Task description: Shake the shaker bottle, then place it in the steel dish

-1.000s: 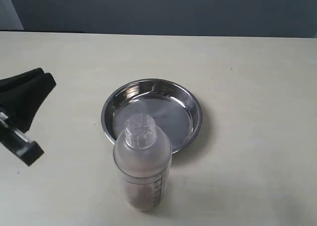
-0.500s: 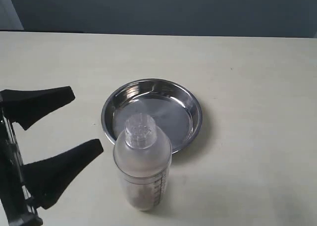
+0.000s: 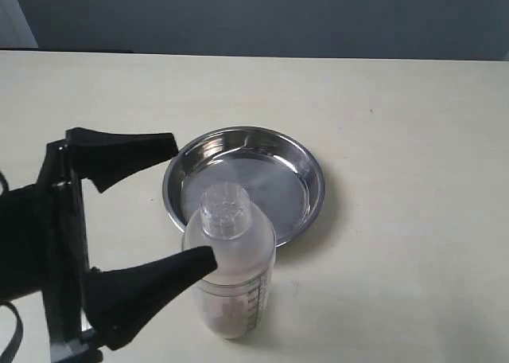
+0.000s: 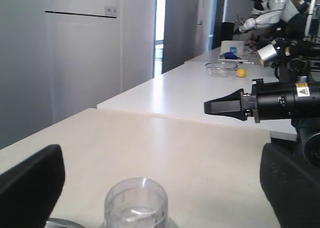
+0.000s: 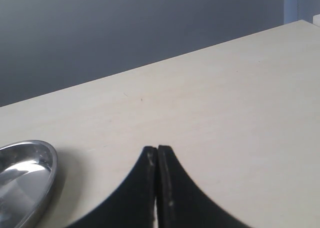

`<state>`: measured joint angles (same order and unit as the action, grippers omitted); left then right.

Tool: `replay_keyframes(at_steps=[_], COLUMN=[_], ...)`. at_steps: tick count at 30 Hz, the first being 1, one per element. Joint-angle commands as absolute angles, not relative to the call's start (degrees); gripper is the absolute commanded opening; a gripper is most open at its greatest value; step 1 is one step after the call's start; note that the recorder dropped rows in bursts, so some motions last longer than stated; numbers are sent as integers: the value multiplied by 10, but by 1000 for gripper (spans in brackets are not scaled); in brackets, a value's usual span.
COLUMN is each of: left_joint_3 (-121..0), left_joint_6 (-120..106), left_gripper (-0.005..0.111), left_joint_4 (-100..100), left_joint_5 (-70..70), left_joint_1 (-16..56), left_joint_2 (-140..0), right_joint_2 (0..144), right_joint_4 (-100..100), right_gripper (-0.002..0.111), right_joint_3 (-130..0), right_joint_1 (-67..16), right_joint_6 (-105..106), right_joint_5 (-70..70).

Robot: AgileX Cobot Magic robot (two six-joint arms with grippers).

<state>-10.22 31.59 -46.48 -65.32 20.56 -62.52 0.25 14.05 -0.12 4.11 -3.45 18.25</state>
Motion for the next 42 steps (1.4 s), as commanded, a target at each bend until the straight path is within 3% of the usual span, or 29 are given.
replay_keyframes(at_steps=[1, 11, 42], left_joint_3=[-144, -166, -183], left_joint_6=[307, 241, 214], left_gripper=[105, 105, 105], left_joint_4=[-485, -481, -508], left_joint_5=[-679, -700, -700], left_joint_1=[208, 208, 213], left_joint_2=[-697, -860, -974], right_joint_2=[0, 0, 0], right_joint_4=[140, 140, 140], right_gripper=[-1, -1, -1], right_joint_3=[0, 0, 0], right_joint_1=[40, 40, 40], right_joint_6=[-33, -33, -33], right_joint_5=[176, 176, 176])
